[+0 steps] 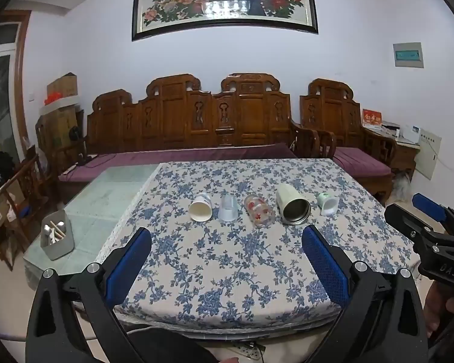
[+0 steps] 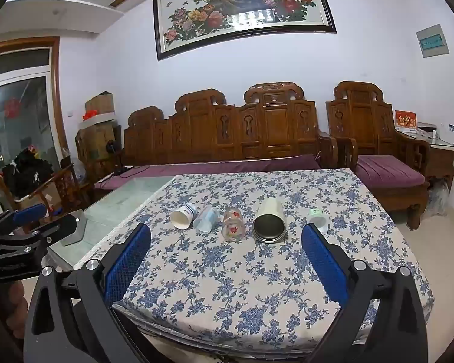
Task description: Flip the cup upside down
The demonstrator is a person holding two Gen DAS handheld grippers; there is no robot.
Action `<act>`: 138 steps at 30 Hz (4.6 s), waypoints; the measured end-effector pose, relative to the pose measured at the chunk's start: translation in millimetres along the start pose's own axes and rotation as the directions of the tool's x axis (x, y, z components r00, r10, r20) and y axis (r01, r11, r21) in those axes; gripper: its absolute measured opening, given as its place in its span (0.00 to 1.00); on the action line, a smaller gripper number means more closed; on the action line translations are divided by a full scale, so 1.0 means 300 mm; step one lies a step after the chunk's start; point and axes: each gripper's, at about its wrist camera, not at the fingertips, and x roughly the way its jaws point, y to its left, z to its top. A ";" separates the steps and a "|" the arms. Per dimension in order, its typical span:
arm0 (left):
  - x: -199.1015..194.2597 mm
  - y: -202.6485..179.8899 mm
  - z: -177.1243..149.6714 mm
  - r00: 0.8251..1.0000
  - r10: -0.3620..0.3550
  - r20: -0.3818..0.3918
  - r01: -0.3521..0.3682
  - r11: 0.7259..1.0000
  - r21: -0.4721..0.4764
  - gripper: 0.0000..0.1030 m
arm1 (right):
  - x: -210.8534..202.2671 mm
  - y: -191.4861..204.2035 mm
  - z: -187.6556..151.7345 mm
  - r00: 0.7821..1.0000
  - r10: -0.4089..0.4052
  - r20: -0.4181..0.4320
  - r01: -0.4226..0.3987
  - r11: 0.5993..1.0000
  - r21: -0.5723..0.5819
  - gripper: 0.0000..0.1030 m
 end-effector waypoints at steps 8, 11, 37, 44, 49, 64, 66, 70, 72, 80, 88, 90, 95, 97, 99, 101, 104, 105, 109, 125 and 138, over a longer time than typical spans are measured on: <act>-0.004 -0.001 0.004 1.000 -0.005 -0.004 0.005 1.000 -0.003 0.93 | 0.001 0.002 -0.004 1.000 0.000 0.000 0.000 1.000 -0.004 0.98; 0.001 0.001 0.003 1.000 -0.004 -0.003 0.004 1.000 -0.004 0.93 | 0.002 0.000 -0.004 1.000 0.001 -0.002 -0.001 1.000 -0.002 0.98; -0.021 0.000 0.023 1.000 -0.019 0.020 0.019 1.000 -0.017 0.93 | 0.000 0.003 -0.002 1.000 0.000 -0.003 0.000 1.000 -0.003 0.98; -0.023 -0.002 0.027 1.000 -0.020 0.022 0.021 1.000 -0.014 0.93 | -0.001 0.004 -0.002 1.000 -0.001 -0.003 0.001 1.000 -0.004 0.98; -0.023 -0.002 0.028 1.000 -0.021 0.022 0.021 1.000 -0.015 0.93 | -0.002 0.004 -0.001 1.000 -0.001 -0.003 0.001 1.000 -0.005 0.98; -0.038 -0.010 0.032 0.999 -0.031 0.030 0.031 0.999 -0.012 0.93 | -0.003 0.000 -0.001 1.000 -0.001 0.001 0.001 1.000 -0.005 0.98; -0.038 -0.010 0.032 0.999 -0.031 0.030 0.031 0.999 -0.012 0.93 | -0.004 -0.001 0.000 1.000 0.000 0.000 0.000 1.000 -0.004 0.98; -0.045 -0.011 0.028 0.999 -0.031 0.031 0.031 0.999 -0.012 0.93 | -0.006 -0.003 0.002 1.000 -0.001 0.001 0.001 1.000 -0.004 0.98; -0.048 -0.010 0.029 0.999 -0.030 0.032 0.030 0.999 -0.011 0.93 | -0.013 0.002 -0.001 1.000 0.001 0.001 -0.001 1.000 -0.002 0.98; -0.051 -0.008 0.027 0.999 -0.030 0.032 0.030 0.999 -0.012 0.93 | -0.018 0.000 0.001 1.000 0.001 0.002 -0.001 1.000 -0.003 0.98; -0.038 -0.004 0.021 1.000 -0.024 0.017 0.024 1.000 -0.004 0.93 | -0.027 -0.002 0.025 1.000 0.003 -0.009 -0.003 1.000 0.009 0.98; -0.015 -0.004 0.019 1.000 -0.022 0.003 0.022 1.000 -0.002 0.93 | -0.011 -0.010 0.014 1.000 0.003 -0.017 -0.002 1.000 0.015 0.98; 0.064 -0.001 0.014 0.998 -0.031 -0.046 0.031 1.000 0.000 0.93 | 0.062 -0.044 0.004 0.999 0.008 -0.052 -0.008 1.000 0.018 0.98; 0.109 -0.002 0.015 0.997 -0.033 -0.070 0.034 0.999 0.010 0.93 | 0.108 -0.060 0.005 0.997 0.011 -0.074 -0.010 1.000 0.013 0.98; 0.154 -0.004 0.020 0.995 -0.035 -0.093 0.037 0.999 0.014 0.93 | 0.160 -0.077 0.010 0.995 0.011 -0.095 -0.010 1.000 0.005 0.98; 0.203 -0.013 0.027 0.993 -0.033 -0.111 0.036 0.999 0.028 0.93 | 0.215 -0.100 0.020 0.993 0.006 -0.116 -0.007 1.000 -0.002 0.97; 0.294 -0.020 0.038 0.989 -0.030 -0.146 0.038 0.998 0.049 0.93 | 0.305 -0.135 0.042 0.988 0.013 -0.151 -0.014 1.000 -0.005 0.95; 0.334 -0.019 0.042 0.986 -0.033 -0.165 0.041 0.998 0.048 0.93 | 0.346 -0.150 0.053 0.987 0.011 -0.162 -0.012 1.000 -0.004 0.95; 0.454 -0.014 0.046 0.978 -0.033 -0.208 0.044 0.998 0.049 0.93 | 0.475 -0.202 0.074 0.979 0.009 -0.203 -0.007 1.000 0.009 0.95; 0.830 0.033 0.067 0.931 -0.091 -0.352 0.104 0.994 0.018 0.93 | 1.000 -0.334 0.116 0.892 0.009 -0.453 0.004 1.000 0.028 0.92; 1.034 0.067 0.025 0.894 -0.129 -0.429 0.129 0.991 -0.028 0.93 | 1.483 -0.396 0.050 0.720 -0.007 -0.694 0.059 0.997 0.051 0.92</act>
